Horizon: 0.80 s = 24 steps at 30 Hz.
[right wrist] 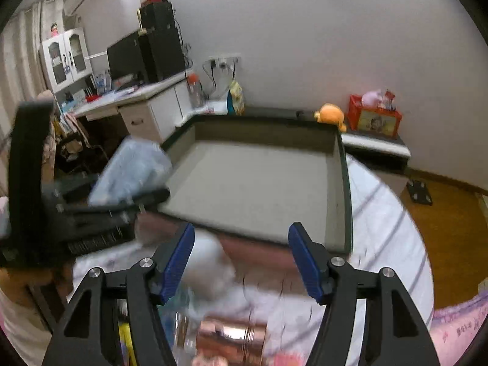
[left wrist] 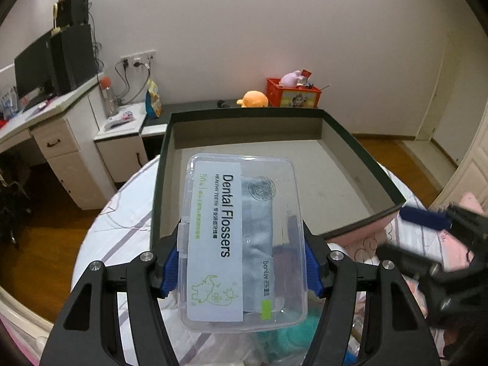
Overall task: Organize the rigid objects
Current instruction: 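Lift the flosser case with left tool while right tool lifts white figure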
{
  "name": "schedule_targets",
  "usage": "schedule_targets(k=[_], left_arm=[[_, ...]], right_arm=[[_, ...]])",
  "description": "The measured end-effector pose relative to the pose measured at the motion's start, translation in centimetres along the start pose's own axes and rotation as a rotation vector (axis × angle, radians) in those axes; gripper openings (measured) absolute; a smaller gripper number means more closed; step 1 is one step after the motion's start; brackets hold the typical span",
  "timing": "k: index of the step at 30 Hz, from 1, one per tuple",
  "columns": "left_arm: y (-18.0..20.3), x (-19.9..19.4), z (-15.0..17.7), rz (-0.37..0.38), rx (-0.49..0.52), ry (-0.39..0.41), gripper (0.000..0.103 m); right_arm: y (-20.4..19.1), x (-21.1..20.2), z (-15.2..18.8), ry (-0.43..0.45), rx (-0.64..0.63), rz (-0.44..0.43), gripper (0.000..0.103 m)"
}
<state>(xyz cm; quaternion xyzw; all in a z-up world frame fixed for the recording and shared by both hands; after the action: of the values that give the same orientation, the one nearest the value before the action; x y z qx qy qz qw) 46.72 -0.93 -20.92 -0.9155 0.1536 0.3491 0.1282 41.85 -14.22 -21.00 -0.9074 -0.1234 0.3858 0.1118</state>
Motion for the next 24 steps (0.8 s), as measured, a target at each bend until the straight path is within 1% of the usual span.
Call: schedule_targets(k=[3, 5, 7, 10, 11, 12, 14, 17, 18, 19, 21, 22, 23, 24], left_arm=[[0.1, -0.7, 0.2, 0.002, 0.004, 0.013, 0.065], [0.1, -1.0, 0.6, -0.012, 0.013, 0.008, 0.065], [0.2, -1.1, 1.1, -0.006, 0.018, -0.003, 0.065], [0.2, -0.9, 2.4, -0.011, 0.018, -0.031, 0.065], [0.1, -0.8, 2.7, -0.006, 0.013, -0.034, 0.064], [0.1, -0.7, 3.1, 0.003, 0.0, -0.035, 0.057], [-0.2, -0.4, 3.6, 0.025, -0.03, -0.044, 0.056], [-0.6, -0.3, 4.2, 0.013, -0.028, -0.056, 0.056], [-0.6, -0.2, 4.4, 0.014, -0.029, -0.062, 0.055], [-0.7, -0.2, 4.6, 0.02, -0.038, -0.058, 0.055], [-1.0, 0.0, 4.9, 0.041, -0.057, -0.062, 0.056], [-1.1, 0.2, 5.3, 0.032, -0.048, -0.077, 0.057], [-1.1, 0.3, 5.6, 0.027, -0.035, -0.084, 0.059], [-1.1, 0.3, 5.9, 0.018, -0.021, -0.086, 0.064]], right_arm=[[-0.1, 0.8, 1.5, -0.062, 0.012, -0.033, 0.066], [-0.5, 1.9, 2.1, -0.104, -0.002, -0.025, 0.066], [-1.0, 2.8, 2.5, -0.137, -0.012, -0.021, 0.066], [-1.6, 3.5, 2.4, -0.161, -0.04, -0.005, 0.066], [-1.8, 3.8, 2.2, -0.167, -0.051, -0.001, 0.066], [-2.1, 4.0, 2.1, -0.177, -0.063, 0.001, 0.066], [-2.6, 4.6, 2.0, -0.195, -0.097, 0.016, 0.066], [-3.1, 5.2, 2.5, -0.23, -0.122, 0.017, 0.066], [-3.2, 5.5, 2.6, -0.235, -0.137, 0.04, 0.065], [-3.1, 5.8, 2.7, -0.239, -0.147, 0.052, 0.058], [-3.3, 6.0, 2.8, -0.245, -0.164, 0.056, 0.05], [-3.3, 6.1, 2.8, -0.248, -0.173, 0.066, 0.047], [-3.3, 6.4, 2.8, -0.257, -0.184, 0.08, 0.047], [-3.2, 6.6, 3.0, -0.267, -0.188, 0.09, 0.046]])
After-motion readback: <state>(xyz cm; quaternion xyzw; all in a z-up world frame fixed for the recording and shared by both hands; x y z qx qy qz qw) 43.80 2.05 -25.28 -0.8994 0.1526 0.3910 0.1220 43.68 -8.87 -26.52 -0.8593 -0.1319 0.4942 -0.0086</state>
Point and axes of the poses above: each gripper's, at about its wrist camera, not at the fingertips, and x roughly the way its jaws point, y to its right, z to its underside, the point moved 7 cm from there along x, roughly the way its jaws point, and after that the axes turned 13 degrees about x, right-handed, at the moved point
